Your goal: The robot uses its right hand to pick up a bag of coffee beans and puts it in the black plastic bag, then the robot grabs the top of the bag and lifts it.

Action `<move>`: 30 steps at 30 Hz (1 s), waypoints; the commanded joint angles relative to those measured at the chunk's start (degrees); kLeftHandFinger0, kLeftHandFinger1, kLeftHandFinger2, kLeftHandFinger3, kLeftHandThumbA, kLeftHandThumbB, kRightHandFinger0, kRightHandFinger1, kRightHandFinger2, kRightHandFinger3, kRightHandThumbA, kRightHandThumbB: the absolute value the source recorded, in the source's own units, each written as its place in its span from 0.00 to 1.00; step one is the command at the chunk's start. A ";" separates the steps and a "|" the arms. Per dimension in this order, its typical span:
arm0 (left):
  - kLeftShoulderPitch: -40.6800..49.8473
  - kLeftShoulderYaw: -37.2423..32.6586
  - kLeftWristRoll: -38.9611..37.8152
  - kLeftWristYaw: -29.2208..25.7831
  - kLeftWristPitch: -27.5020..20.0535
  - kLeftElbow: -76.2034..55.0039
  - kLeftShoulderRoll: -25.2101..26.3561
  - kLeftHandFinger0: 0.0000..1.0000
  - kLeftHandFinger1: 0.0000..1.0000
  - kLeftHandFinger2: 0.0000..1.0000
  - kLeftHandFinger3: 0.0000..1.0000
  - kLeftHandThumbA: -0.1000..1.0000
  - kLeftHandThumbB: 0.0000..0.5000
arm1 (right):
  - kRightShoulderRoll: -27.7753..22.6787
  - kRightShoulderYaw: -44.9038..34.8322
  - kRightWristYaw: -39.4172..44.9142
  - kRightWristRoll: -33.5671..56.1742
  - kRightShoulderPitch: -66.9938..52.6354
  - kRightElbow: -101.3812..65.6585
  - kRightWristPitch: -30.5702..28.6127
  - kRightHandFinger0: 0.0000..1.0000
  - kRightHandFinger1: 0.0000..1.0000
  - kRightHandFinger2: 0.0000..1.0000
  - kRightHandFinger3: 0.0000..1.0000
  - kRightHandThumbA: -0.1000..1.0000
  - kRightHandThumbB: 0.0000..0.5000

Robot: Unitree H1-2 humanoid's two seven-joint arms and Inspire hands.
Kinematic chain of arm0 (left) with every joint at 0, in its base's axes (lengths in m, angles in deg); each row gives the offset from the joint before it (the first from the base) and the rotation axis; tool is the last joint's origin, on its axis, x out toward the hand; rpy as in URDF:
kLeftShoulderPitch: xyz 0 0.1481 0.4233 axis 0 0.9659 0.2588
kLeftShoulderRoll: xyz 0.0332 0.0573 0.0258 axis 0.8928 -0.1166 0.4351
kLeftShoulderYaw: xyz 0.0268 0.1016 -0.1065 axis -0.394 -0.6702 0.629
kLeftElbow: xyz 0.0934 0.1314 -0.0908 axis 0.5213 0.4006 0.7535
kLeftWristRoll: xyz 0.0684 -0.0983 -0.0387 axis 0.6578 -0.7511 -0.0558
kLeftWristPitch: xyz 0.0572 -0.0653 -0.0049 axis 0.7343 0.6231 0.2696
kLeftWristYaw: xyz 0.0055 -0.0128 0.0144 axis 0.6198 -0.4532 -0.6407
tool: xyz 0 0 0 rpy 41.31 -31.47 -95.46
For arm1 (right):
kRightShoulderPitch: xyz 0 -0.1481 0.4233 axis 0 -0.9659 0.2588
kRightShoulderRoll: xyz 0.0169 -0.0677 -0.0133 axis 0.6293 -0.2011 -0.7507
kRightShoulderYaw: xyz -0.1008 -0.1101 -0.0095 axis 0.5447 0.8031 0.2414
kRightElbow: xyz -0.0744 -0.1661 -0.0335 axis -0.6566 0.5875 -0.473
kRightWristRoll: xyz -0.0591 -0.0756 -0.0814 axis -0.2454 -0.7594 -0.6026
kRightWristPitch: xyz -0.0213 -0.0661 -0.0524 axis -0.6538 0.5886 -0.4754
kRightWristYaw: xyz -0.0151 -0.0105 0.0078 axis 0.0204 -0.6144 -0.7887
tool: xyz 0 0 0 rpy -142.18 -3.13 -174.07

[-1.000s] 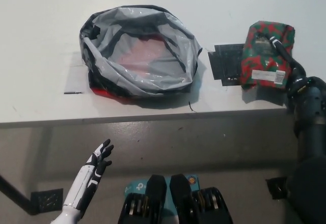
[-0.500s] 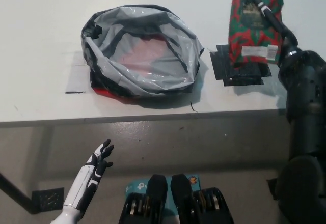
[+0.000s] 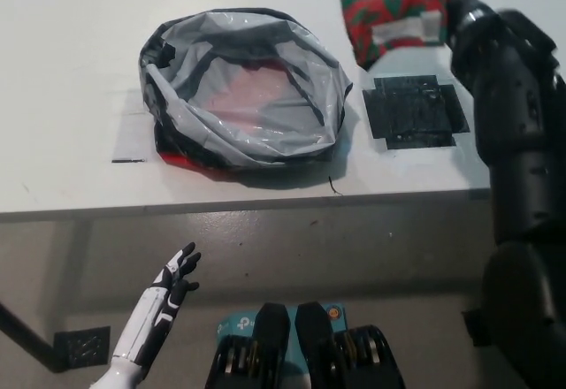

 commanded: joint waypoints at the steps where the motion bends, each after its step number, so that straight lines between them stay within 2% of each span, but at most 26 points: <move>1: -1.71 -0.05 -0.46 1.38 -2.98 -1.25 1.51 0.90 1.00 1.00 1.00 0.93 0.35 | 0.25 6.54 0.80 1.68 14.80 1.83 -0.02 0.00 0.19 0.71 1.00 0.00 0.30; 7: -2.54 -0.54 -0.13 1.68 -3.28 -1.05 1.75 0.89 1.00 1.00 1.00 0.93 0.36 | 2.24 8.47 1.93 -2.65 17.69 9.01 -0.79 0.00 0.15 0.69 1.00 0.00 0.28; 8: -2.51 -0.57 -0.13 1.68 -3.17 -1.22 1.74 0.88 1.00 1.00 1.00 0.93 0.37 | 2.37 9.02 2.32 -3.13 17.84 9.93 -1.50 0.00 0.16 0.70 1.00 0.00 0.26; 9: -2.39 -0.61 -0.23 1.68 -2.89 -1.52 1.74 0.88 1.00 1.00 1.00 0.92 0.37 | 2.67 9.97 1.98 -4.06 18.16 11.22 -2.43 0.00 0.16 0.70 1.00 0.00 0.29; 11: -2.31 -0.75 -0.37 1.74 -2.70 -1.78 1.78 0.88 0.99 1.00 1.00 0.92 0.36 | 3.32 11.82 1.23 -5.93 19.27 14.51 -3.42 0.00 0.14 0.69 1.00 0.00 0.28; 15: -2.68 -0.95 -0.21 1.80 -2.99 -1.64 1.98 0.88 0.99 1.00 1.00 0.92 0.37 | 4.04 14.77 1.03 -8.50 20.70 18.26 -5.52 0.00 0.09 0.61 1.00 0.00 0.36; 17: -2.79 -1.04 -0.16 1.82 -2.71 -1.68 2.06 0.88 0.98 1.00 1.00 0.93 0.38 | 4.24 16.70 0.94 -10.26 21.29 19.49 -6.45 0.00 0.10 0.62 1.00 0.00 0.37; 18: -2.79 -1.11 -0.14 1.82 -2.58 -1.75 2.03 0.88 0.98 1.00 1.00 0.93 0.38 | 4.31 17.61 0.99 -11.04 21.35 19.77 -7.14 0.00 0.12 0.65 1.00 0.00 0.39; 19: -2.75 -1.20 0.04 1.82 -2.37 -2.03 2.06 0.87 0.97 1.00 1.00 0.93 0.39 | 4.51 18.88 1.39 -12.03 21.43 20.29 -8.01 0.00 0.17 0.69 0.76 0.00 0.35; 20: -2.75 -1.22 0.09 1.84 -2.30 -2.13 2.08 0.87 0.97 1.00 1.00 0.93 0.39 | 4.56 19.41 1.62 -12.44 21.51 20.57 -8.33 0.00 0.17 0.69 0.76 0.00 0.35; 21: -2.89 -1.29 0.18 1.90 -2.40 -2.13 2.11 0.87 0.97 1.00 1.00 0.93 0.37 | 4.50 20.21 2.07 -13.04 21.65 21.00 -8.81 0.00 0.24 0.77 0.70 0.00 0.35; 22: -3.00 -1.34 0.26 1.95 -2.56 -2.07 2.13 0.87 0.97 1.00 1.00 0.93 0.37 | 4.45 20.79 2.38 -13.39 21.76 21.35 -9.25 0.00 0.27 0.78 0.67 0.00 0.34; 23: -3.08 -1.36 0.24 2.03 -2.42 -2.13 2.13 0.86 0.96 1.00 1.00 0.93 0.37 | 4.54 21.58 2.58 -14.08 21.80 21.71 -9.99 0.01 0.32 0.79 0.35 0.00 0.37; 24: -3.18 -1.38 0.22 2.12 -2.19 -2.22 2.12 0.86 0.96 1.00 1.00 0.93 0.37 | 4.63 22.45 2.80 -14.86 21.85 22.18 -10.93 0.01 0.36 0.82 0.28 0.00 0.36; 25: -3.18 -1.31 0.11 2.20 -2.12 -2.22 2.13 0.86 0.96 1.00 1.00 0.93 0.38 | 4.74 24.08 3.10 -16.25 21.83 22.24 -11.34 0.01 0.40 0.84 0.25 0.00 0.38; 26: -3.18 -1.31 0.11 2.20 -2.12 -2.22 2.13 0.86 0.96 1.00 1.00 0.93 0.38 | 4.74 24.08 3.10 -16.25 21.83 22.24 -11.34 0.00 0.40 0.84 0.25 0.00 0.38; 27: -3.10 -1.26 0.05 2.30 -2.42 -2.20 2.25 0.85 0.95 1.00 1.00 0.93 0.37 | 4.68 27.73 3.59 -19.62 21.74 22.06 -12.01 0.01 0.41 0.83 0.21 0.00 0.39; 28: -3.09 -1.27 0.13 2.32 -2.72 -2.16 2.33 0.85 0.94 1.00 1.00 0.93 0.35 | 4.55 30.31 4.26 -21.98 21.58 21.75 -13.26 0.01 0.43 0.83 0.21 0.00 0.35; 29: -3.22 -1.37 0.37 2.33 -2.93 -2.03 2.38 0.84 0.94 1.00 1.00 0.94 0.36 | 4.38 32.56 4.96 -23.89 21.32 21.24 -14.46 0.02 0.48 0.86 0.29 0.00 0.36; 30: -3.38 -1.44 0.61 2.25 -3.19 -1.81 2.36 0.84 0.93 1.00 1.00 0.94 0.35 | 4.27 34.59 5.49 -25.56 20.95 20.44 -15.75 0.01 0.47 0.82 0.34 0.00 0.37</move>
